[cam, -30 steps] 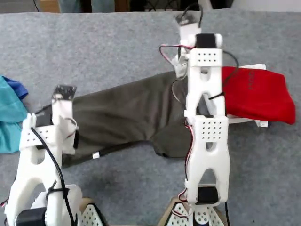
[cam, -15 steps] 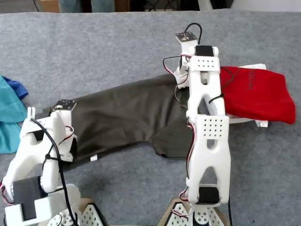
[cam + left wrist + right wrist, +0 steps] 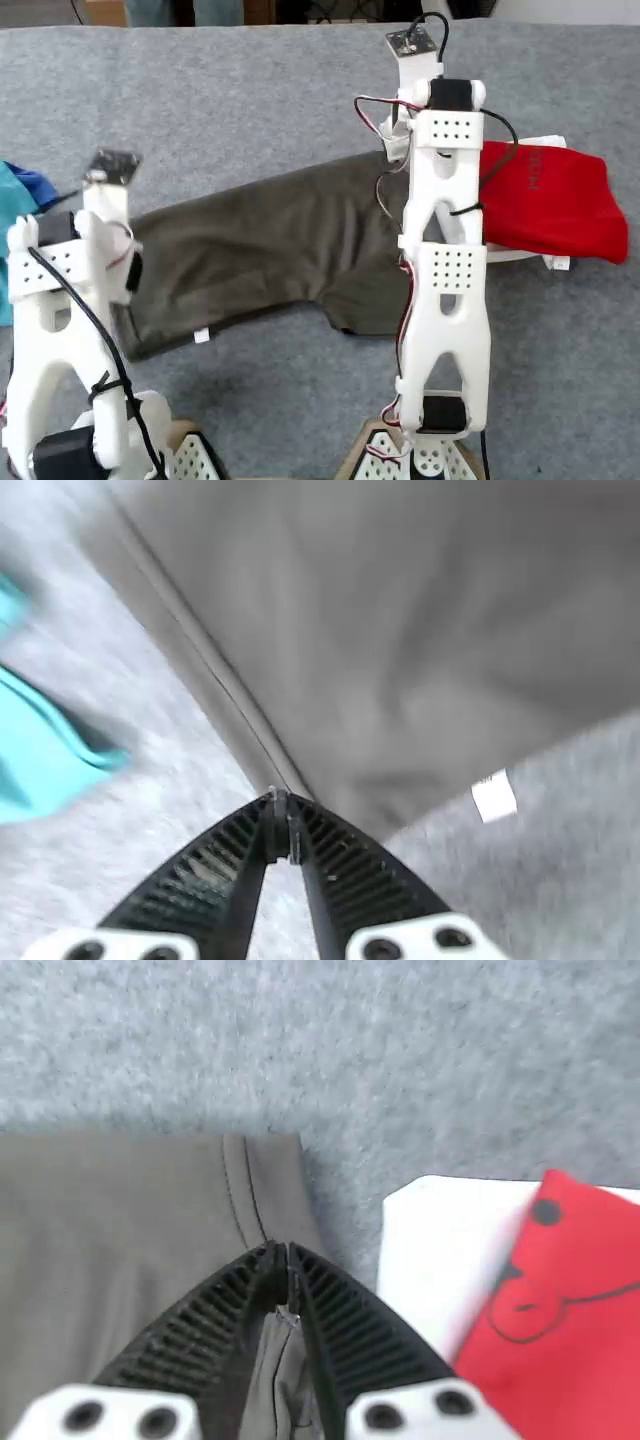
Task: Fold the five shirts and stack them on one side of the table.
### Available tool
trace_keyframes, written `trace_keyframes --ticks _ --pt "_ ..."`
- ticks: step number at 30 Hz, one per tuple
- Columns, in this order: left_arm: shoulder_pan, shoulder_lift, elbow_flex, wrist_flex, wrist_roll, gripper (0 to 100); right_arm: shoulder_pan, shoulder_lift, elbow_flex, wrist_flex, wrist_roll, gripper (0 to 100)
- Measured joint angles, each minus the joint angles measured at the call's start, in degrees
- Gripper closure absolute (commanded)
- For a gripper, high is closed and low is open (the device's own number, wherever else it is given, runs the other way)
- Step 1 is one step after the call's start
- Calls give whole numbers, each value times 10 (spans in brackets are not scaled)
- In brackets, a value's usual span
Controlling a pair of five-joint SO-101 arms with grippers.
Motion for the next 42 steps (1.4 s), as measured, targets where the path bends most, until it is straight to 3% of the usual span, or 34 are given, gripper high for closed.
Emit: trace_keyframes --ticks 7,12,18,27,36,42 --pt "0 157 -25 -143 105 971 -20 -153 187 1 0 984" --pt "0 262 -28 -258 114 971 -30 -235 384 -8 0 984" --pt "-3 317 -28 -319 114 971 -19 -241 548 -105 0 984" --pt "-14 396 -85 -307 116 971 37 -200 589 -170 20 984" --pt "-15 414 -107 -287 116 971 38 -198 446 -18 42 984" --pt "-25 413 -107 -287 116 971 4 -276 500 -3 153 981"
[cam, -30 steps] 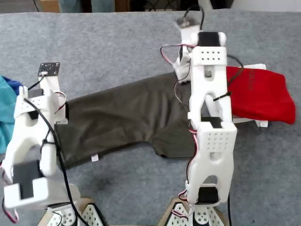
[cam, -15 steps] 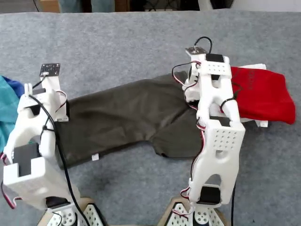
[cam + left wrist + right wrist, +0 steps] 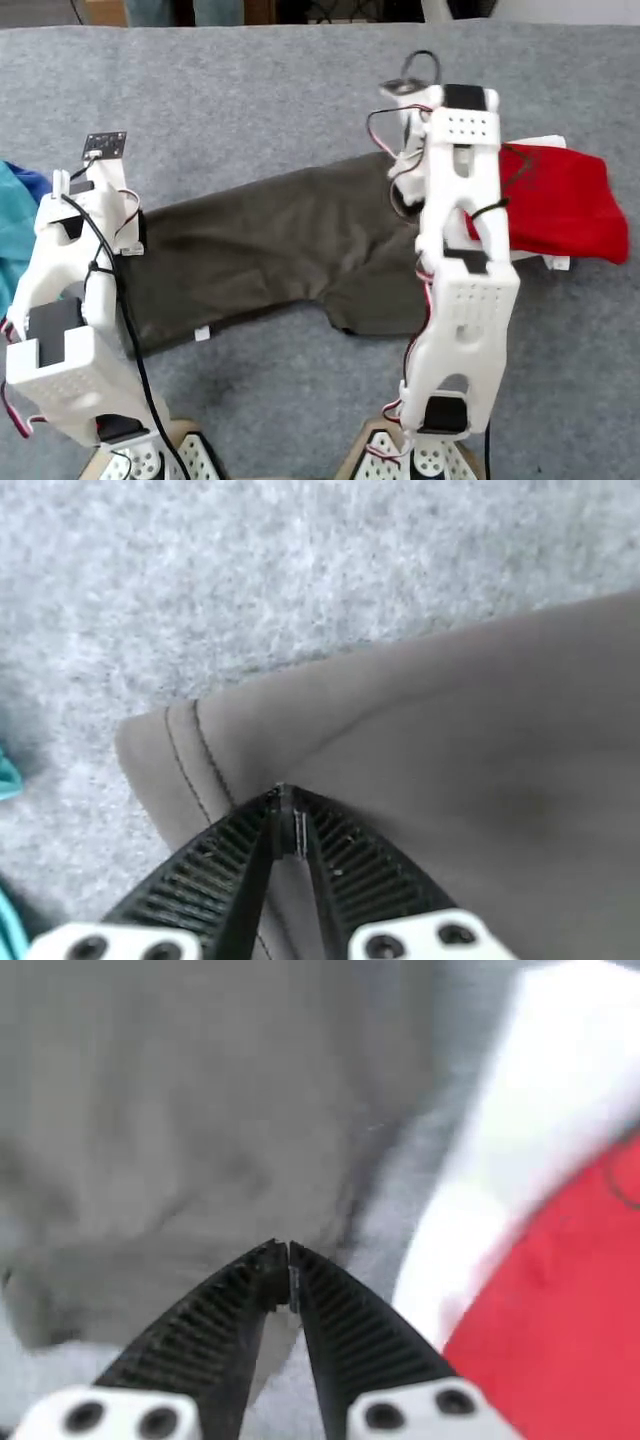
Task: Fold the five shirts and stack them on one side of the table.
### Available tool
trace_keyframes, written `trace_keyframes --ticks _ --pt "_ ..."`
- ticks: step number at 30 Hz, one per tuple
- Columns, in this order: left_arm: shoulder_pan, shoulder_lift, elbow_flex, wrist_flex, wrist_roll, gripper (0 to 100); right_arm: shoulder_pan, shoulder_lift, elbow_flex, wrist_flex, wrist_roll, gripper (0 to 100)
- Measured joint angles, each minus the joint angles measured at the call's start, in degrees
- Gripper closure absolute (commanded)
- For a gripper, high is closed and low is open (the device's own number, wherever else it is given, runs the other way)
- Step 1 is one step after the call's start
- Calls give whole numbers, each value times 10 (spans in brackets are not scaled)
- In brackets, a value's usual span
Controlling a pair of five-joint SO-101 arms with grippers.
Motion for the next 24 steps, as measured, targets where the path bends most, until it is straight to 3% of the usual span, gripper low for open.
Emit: trace_keyframes --ticks 8,15,20,24 --pt "-4 0 -1 0 0 971 -33 -265 296 -18 183 977" --pt "-4 0 -1 0 1 971 -59 -478 549 -37 352 812" --pt "-4 0 -1 0 1 971 -118 -590 686 -51 382 750" --pt "-4 0 -1 0 1 971 -160 -627 800 -138 384 736"
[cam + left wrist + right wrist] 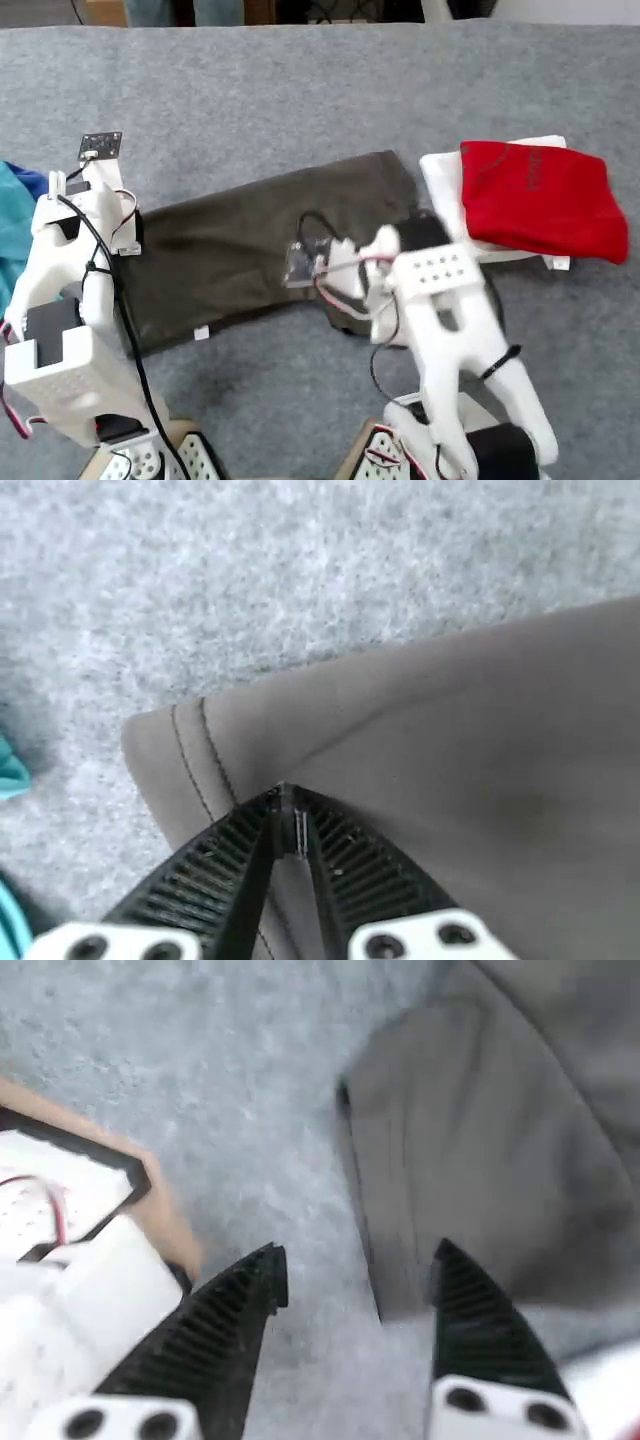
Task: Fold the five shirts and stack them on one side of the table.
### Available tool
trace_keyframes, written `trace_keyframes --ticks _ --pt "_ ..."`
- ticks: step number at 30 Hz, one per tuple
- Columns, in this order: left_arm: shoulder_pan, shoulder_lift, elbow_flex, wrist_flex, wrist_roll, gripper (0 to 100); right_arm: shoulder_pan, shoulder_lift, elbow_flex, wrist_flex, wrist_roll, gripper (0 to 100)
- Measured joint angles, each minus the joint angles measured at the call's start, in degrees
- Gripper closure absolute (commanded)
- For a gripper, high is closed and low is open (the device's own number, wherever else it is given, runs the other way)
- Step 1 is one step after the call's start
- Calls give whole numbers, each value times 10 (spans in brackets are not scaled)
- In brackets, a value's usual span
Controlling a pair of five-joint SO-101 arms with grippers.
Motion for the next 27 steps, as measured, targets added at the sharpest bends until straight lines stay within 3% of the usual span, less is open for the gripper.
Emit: trace_keyframes --ticks 5,10,13,19,22,27 --pt "0 0 0 0 0 971 -26 -2 151 -180 0 736" --pt "0 0 0 0 0 971 -27 33 180 -271 0 737" --pt "0 0 0 0 0 971 -27 92 159 -297 0 764" --pt "0 1 0 0 0 971 -10 182 73 -295 0 988" --pt "0 1 0 0 0 971 15 205 49 -317 0 951" --pt "0 1 0 0 0 971 27 222 32 -330 0 983"
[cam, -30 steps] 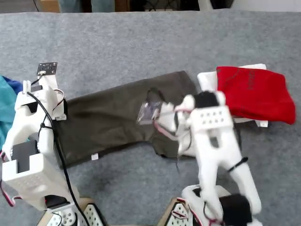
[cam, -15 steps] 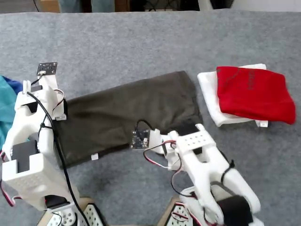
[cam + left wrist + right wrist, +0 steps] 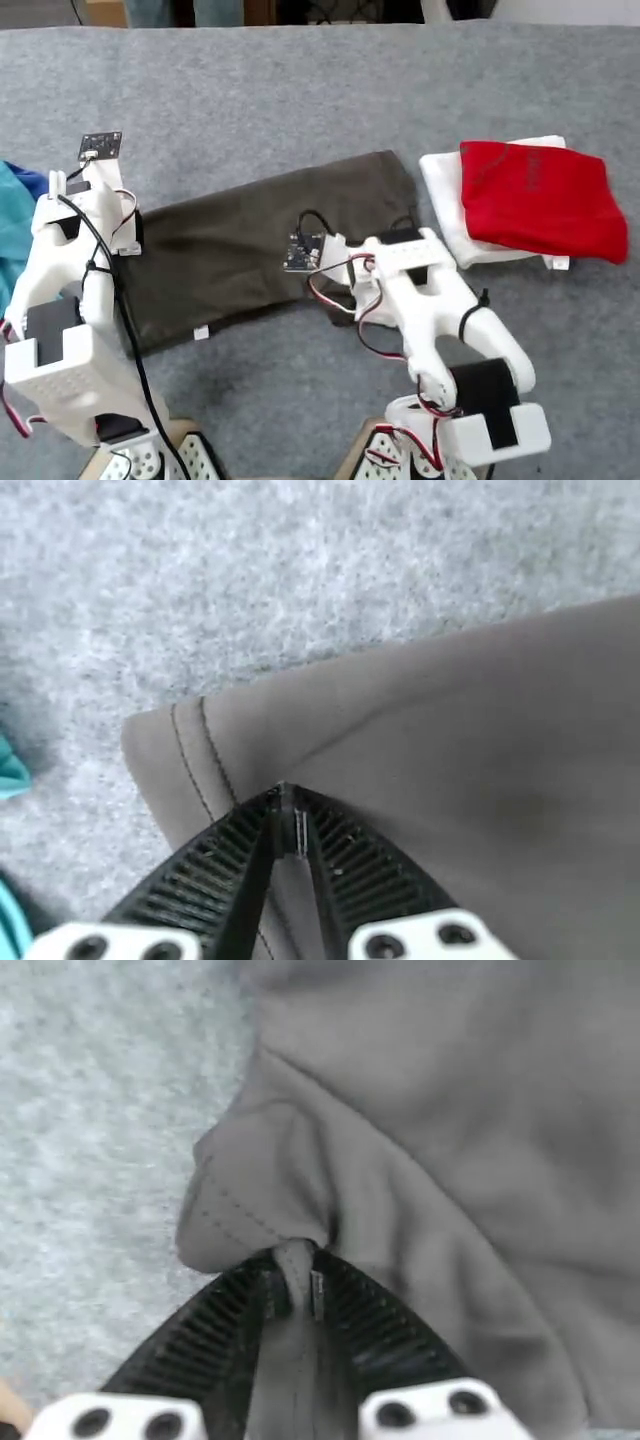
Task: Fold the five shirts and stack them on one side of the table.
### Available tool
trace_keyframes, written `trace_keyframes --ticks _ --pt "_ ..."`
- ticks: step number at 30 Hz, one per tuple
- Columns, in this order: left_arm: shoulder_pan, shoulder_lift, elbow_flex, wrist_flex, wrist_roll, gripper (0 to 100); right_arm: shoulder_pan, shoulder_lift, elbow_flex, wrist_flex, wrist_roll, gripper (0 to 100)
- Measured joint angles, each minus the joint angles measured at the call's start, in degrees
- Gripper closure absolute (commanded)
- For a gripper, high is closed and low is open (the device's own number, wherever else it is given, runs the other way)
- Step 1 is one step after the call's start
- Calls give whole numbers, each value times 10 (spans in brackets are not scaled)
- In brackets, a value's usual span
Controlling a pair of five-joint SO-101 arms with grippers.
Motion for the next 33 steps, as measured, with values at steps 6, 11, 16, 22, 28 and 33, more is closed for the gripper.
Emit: trace_keyframes --ticks 6,11,16,22,28,33 --pt "-2 0 0 0 0 971 3 20 -80 91 0 985" --pt "-2 0 0 0 0 971 4 76 -244 240 -32 985" --pt "-2 0 0 0 0 971 4 213 -455 365 -33 985" --pt "-2 0 0 0 0 970 -2 405 -730 459 11 985" --pt "-2 0 0 0 0 970 -33 535 -890 468 19 984" --pt "-2 0 0 0 0 970 -61 547 -919 468 21 944"
